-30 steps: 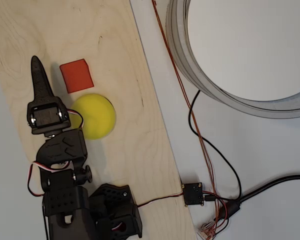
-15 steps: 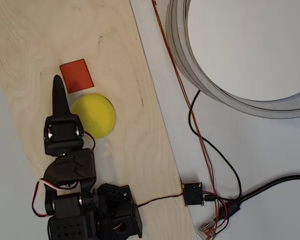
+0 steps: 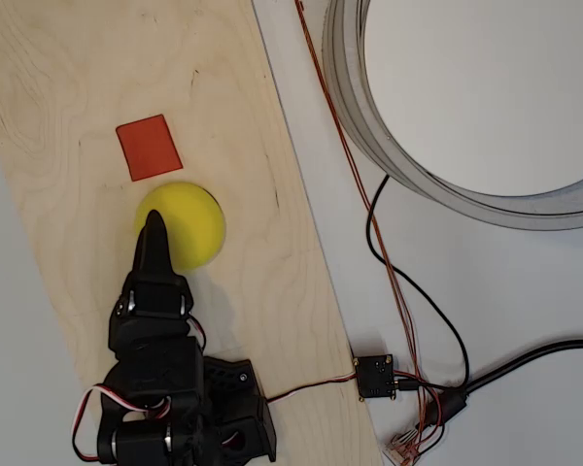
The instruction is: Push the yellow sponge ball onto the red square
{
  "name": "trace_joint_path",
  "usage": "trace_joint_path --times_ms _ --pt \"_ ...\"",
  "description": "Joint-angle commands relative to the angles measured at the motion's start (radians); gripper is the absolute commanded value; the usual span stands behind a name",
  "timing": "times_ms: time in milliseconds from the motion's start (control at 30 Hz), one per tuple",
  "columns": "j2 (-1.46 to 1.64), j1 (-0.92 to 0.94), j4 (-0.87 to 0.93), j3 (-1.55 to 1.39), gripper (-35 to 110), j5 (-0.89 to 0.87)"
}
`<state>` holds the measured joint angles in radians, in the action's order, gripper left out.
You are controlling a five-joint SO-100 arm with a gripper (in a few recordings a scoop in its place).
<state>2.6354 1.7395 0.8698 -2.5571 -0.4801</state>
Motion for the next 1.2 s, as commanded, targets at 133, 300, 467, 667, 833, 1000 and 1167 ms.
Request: trace_joint_path --times_ms 133,300,467,667,833,1000,1167 --pt "-0.061 0.052 0.08 -0.002 11 -0.117" --pt "-0.189 0.038 0.061 0.014 11 -0.212" --pt "-0.345 0.029 0.054 0.086 10 -0.245" --pt "-0.482 0.044 0.044 0.14 10 -0.249" --pt "-0.586 0.06 0.044 0.198 10 -0.242" --pt "-0.686 0.058 0.038 0.259 10 -0.245" --pt "-0.776 0.057 0.021 0.319 10 -0.245"
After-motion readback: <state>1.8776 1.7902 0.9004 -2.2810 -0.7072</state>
